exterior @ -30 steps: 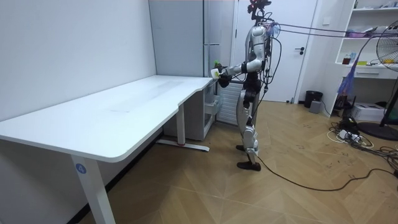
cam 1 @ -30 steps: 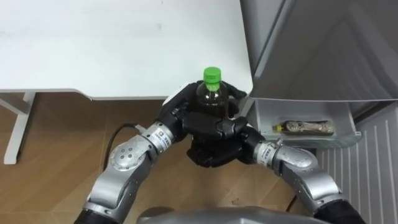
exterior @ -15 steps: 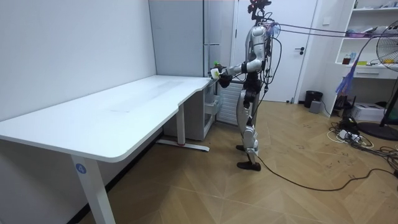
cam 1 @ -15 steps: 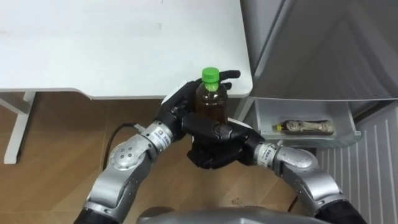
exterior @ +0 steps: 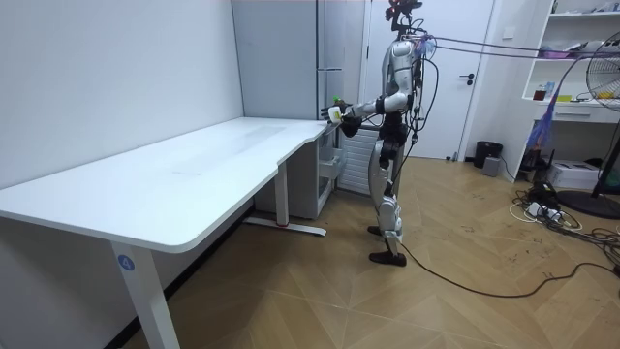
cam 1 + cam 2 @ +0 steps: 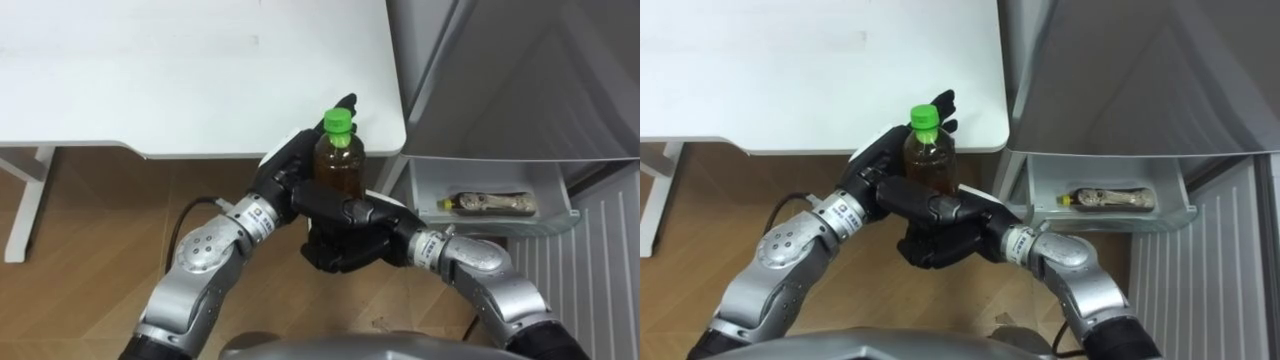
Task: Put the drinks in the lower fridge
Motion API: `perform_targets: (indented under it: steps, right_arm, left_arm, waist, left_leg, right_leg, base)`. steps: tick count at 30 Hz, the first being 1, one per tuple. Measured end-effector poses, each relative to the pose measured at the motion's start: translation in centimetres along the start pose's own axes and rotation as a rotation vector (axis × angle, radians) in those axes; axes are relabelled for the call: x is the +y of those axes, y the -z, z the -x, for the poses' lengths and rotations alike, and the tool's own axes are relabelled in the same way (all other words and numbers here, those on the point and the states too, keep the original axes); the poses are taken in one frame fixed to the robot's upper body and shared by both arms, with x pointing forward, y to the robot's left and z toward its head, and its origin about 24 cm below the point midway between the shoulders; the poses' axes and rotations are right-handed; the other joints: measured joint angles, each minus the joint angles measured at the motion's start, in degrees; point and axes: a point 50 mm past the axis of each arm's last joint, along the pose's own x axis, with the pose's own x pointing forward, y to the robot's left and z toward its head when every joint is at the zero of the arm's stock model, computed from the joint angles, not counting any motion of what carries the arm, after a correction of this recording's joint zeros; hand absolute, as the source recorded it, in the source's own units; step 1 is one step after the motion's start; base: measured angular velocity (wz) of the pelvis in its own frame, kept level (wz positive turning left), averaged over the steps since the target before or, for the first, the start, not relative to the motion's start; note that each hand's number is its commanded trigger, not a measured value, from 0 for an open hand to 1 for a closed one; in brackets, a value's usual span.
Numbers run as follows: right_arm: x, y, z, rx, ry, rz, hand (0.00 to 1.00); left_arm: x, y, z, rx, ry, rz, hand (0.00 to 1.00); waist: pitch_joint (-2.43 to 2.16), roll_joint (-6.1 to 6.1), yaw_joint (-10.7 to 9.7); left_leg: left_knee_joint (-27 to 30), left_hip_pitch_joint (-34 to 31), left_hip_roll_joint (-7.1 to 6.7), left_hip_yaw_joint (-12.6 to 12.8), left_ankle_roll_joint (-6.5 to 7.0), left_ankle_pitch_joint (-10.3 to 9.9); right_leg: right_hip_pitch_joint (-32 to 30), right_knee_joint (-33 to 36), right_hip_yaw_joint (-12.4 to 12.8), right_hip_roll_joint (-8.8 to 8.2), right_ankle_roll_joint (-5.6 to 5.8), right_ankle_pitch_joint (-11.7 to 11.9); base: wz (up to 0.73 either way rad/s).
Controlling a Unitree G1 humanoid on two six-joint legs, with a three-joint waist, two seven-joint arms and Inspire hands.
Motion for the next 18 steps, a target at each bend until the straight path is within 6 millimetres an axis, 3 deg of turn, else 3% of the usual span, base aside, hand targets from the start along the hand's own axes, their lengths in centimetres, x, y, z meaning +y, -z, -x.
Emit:
perform_targets:
  steps: [10,18]
  right_arm:
    - [0.4,0.5,0.3,0.012,-0.034,-0.006,1.0]
    - [0.6,0.8,0.2,0.02,-0.042,-0.011,1.0]
  left_arm:
    - [0.0,-2.6,-0.3,-0.132,-0.001,-0.038,0.0]
    - [0.2,-3.7,-0.3,-0.215,-0.016,0.068,0.0]
  waist:
    - [0.17,0.05,0.2]
    - [0.35,0.31,0.4]
  left_leg:
    - [-0.5,1.3,0.06,0.0,0.0,0.0]
    - [-1.5,2.3,0.3,0.2,-0.01,0.0]
  right_leg:
    - [1.1,-0.1,0.2,0.12,-0.01,0.0]
    - [1.7,-0.1,0.9,0.57,-0.07,0.0]
  base:
    - [0.0]
    - [-0.03]
